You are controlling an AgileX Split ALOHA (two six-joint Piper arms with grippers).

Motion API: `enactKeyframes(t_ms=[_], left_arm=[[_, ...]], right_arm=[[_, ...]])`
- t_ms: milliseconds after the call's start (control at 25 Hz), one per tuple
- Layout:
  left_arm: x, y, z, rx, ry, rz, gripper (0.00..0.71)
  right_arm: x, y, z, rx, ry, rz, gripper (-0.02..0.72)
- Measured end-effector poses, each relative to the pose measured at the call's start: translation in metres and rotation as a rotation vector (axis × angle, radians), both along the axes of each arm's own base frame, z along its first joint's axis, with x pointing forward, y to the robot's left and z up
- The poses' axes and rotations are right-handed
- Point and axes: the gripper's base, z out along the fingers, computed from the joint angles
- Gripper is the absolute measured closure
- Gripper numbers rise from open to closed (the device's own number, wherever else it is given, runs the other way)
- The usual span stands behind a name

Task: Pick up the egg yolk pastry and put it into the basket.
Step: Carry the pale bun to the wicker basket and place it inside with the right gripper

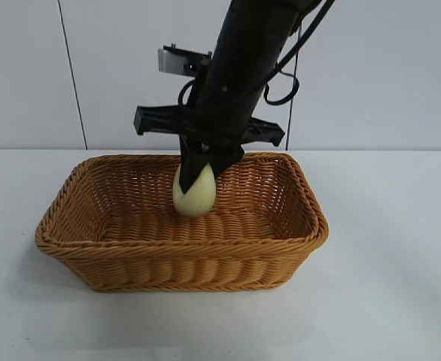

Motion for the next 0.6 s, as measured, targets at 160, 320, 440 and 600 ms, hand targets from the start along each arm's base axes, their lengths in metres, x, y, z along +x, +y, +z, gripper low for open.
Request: enactKeyframes(t_ms=[160, 320, 440, 600], left_arm=[[0.0, 0.0, 0.0, 0.0, 0.0, 0.0, 0.018], [0.0, 0.0, 0.0, 0.0, 0.0, 0.0, 0.018], [0.0, 0.0, 0.0, -0.001, 0.0, 0.0, 0.018], [0.0, 0.0, 0.0, -0.001, -0.001, 0.0, 0.018]], right_arm=[[0.0, 0.0, 0.0, -0.001, 0.002, 0.0, 0.209], [-0.001, -0.002, 0.011, -0.01, -0.01, 0.015, 0.036], [0.002, -0.005, 0.037, -0.051, -0.036, 0.028, 0.016], [0.008, -0.011, 0.072, -0.159, -0.055, 0.041, 0.015]])
